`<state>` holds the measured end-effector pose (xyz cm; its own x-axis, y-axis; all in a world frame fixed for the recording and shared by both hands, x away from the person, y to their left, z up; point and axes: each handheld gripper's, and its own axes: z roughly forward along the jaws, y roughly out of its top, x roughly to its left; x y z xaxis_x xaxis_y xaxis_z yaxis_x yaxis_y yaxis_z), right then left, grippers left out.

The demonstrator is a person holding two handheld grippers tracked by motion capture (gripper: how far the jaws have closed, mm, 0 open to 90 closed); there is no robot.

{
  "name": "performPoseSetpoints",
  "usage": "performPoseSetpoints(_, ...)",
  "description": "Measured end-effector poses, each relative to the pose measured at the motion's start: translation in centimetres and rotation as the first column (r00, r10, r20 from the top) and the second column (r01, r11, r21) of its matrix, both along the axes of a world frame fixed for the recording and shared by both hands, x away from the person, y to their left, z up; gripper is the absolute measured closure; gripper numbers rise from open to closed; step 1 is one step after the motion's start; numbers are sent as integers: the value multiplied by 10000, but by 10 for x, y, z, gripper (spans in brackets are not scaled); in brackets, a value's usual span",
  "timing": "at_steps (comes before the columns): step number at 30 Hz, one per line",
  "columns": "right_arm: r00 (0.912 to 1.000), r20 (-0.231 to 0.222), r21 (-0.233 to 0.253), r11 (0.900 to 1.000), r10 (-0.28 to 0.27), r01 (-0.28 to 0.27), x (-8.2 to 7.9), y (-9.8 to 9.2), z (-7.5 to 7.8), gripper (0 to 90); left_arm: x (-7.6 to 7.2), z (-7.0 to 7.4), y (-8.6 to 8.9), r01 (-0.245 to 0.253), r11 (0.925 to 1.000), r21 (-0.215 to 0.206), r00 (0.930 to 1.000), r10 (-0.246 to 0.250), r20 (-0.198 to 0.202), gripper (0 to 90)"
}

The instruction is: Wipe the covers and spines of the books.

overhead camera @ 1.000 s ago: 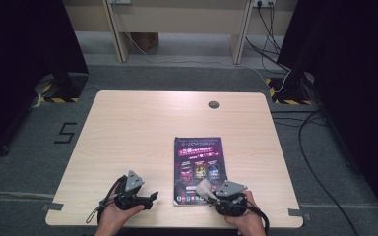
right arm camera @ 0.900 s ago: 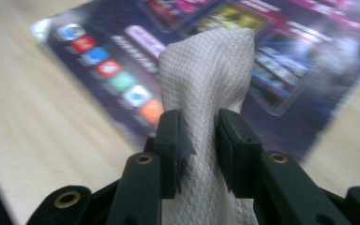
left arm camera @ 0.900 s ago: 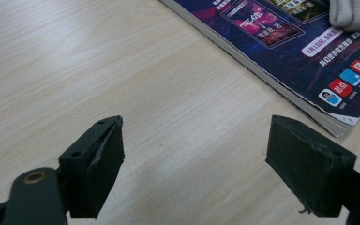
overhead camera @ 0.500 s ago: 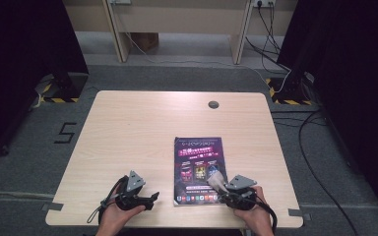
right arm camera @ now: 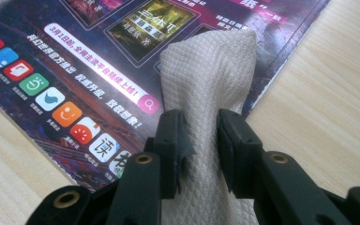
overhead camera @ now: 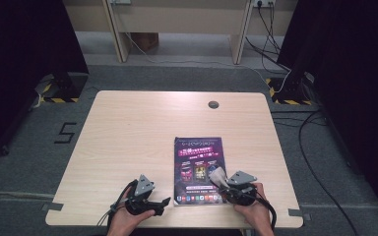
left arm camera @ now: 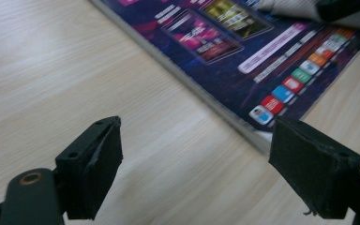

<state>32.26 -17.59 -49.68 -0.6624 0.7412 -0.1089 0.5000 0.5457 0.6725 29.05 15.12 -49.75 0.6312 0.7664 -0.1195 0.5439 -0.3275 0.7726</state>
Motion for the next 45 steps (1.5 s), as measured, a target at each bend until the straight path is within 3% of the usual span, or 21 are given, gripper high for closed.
performPoseSetpoints(4,9999,-104,181,9997,138,-136,0,1,0,698,-1,-2,-14,81,9998,-186,10000,-81,-19,165)
performPoseSetpoints(7,9997,-156,300,9994,170,-165,0,4,-1,694,-1,-7,-23,357,9992,200,9993,-355,-109,166)
performPoseSetpoints(10,9995,-190,285,9993,233,-228,1,8,-1,694,1,-9,-24,299,9974,662,9995,-296,-56,167)
performPoseSetpoints(16,9999,-85,358,9993,68,-65,12,11,-2,692,2,-12,-25,278,9955,901,9995,-262,-187,172)
performPoseSetpoints(20,10000,-65,323,9995,-46,48,19,12,-2,691,2,-17,-31,478,9898,1344,9986,-446,-269,174)
performPoseSetpoints(29,9980,-51,410,9972,-629,631,44,10,-2,689,4,-13,-30,341,9957,859,9993,-329,-155,187)
performPoseSetpoints(32,9973,-51,375,9966,-738,739,51,11,-2,688,7,-11,-30,345,9983,462,9994,-348,55,188)
performPoseSetpoints(40,9952,-19,346,9946,-981,981,65,13,-2,688,11,-14,-32,277,9950,955,9995,-288,101,188)
performPoseSetpoints(45,9940,43,229,9938,-1091,1090,77,15,-2,685,10,-16,-33,282,9948,977,9994,-300,172,182)
